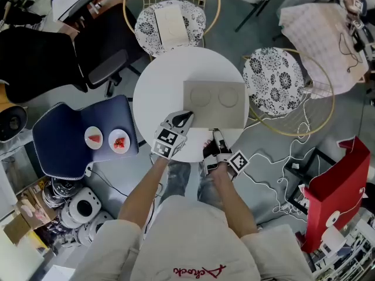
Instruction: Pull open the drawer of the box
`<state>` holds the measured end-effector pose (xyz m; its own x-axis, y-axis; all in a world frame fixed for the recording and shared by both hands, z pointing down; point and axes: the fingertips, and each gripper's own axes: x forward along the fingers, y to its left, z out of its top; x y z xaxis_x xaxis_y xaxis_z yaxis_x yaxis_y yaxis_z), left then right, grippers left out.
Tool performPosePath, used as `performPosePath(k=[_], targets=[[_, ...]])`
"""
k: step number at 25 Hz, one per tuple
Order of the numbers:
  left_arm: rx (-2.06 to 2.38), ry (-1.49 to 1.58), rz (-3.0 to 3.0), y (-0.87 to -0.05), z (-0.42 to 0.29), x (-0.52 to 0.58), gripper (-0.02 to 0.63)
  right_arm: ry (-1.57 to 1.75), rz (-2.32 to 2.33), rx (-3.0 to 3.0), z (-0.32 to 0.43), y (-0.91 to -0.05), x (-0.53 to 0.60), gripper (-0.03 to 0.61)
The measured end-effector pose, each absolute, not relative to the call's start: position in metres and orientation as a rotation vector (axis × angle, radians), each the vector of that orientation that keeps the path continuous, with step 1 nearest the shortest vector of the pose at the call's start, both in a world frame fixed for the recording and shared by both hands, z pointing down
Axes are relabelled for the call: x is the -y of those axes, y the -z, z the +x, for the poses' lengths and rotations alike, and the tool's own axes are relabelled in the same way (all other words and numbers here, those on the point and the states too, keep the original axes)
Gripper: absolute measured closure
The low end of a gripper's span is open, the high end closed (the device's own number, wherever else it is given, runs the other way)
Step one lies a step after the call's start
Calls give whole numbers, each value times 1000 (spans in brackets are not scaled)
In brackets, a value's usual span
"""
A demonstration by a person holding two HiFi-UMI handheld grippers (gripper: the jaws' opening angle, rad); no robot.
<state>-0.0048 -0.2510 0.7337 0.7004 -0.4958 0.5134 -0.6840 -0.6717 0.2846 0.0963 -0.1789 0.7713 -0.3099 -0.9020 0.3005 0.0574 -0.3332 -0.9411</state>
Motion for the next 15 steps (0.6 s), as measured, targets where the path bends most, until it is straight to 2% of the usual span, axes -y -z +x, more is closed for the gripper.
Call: performPosePath(k=[15], targets=[[920, -546, 2435, -733, -6, 253, 602, 1746, -1196, -1146, 96, -772, 135, 541]])
